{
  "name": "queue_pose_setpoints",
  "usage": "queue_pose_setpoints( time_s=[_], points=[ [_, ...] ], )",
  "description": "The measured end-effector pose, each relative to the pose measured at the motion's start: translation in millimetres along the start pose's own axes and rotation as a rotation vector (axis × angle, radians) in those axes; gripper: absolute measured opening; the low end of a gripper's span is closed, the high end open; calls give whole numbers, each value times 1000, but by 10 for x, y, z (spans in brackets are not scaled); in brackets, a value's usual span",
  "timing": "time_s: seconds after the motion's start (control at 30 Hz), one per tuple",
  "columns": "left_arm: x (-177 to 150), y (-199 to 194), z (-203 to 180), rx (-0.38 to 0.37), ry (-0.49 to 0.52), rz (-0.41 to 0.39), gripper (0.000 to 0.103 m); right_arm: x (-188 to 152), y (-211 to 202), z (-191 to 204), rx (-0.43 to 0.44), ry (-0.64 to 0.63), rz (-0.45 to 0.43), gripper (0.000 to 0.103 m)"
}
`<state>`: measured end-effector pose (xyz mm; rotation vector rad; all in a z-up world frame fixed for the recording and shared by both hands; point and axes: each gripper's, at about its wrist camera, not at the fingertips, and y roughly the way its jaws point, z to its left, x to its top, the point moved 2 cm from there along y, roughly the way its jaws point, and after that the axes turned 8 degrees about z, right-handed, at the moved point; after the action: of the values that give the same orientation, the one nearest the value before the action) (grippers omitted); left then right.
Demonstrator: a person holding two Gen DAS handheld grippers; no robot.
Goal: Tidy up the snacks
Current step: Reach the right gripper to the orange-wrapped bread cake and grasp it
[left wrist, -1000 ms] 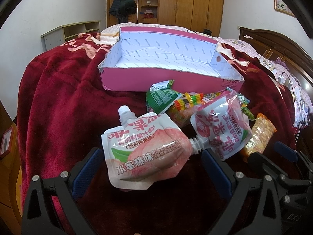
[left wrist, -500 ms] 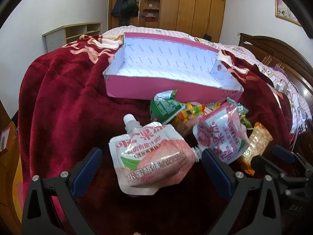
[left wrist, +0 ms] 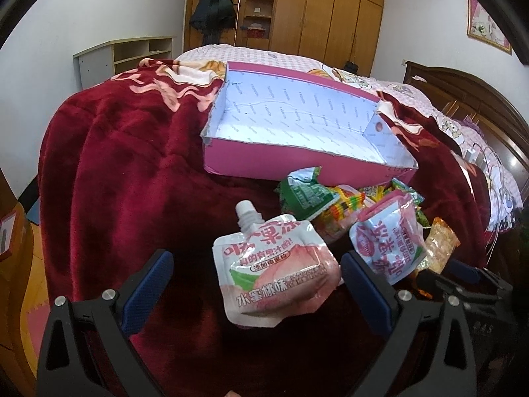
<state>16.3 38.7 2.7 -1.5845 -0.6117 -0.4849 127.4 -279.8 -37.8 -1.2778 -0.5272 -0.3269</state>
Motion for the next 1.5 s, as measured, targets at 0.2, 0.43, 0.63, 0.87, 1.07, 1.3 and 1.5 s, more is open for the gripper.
queue_pose_setpoints(
  time_s=[0.2, 0.43, 0.63, 0.87, 1.07, 1.3, 1.5],
  points=[
    [5, -41, -18, -14, 11, -23, 100, 52, 67, -14, 20, 18, 5, 95],
    [-9, 187, -56, -24, 10, 56, 81, 63, 133, -34, 33, 40, 15, 95],
    [-24, 241, -67, -16, 13, 47, 81, 43, 187, -77, 44, 58, 27, 94],
    [-72, 407, -9, 11, -11, 103, 77, 31, 215, -87, 52, 62, 31, 95],
    [-63, 264, 4, -38, -10, 54, 77, 17, 151, -120, 101, 105, 19, 95],
    [-18, 346, -38, -52, 3, 76, 77, 135, 131, -262, 195, 227, -12, 83],
    [-18, 316, -47, -51, 7, 59, 77, 118, 139, -316, 168, 253, -26, 46]
  ],
)
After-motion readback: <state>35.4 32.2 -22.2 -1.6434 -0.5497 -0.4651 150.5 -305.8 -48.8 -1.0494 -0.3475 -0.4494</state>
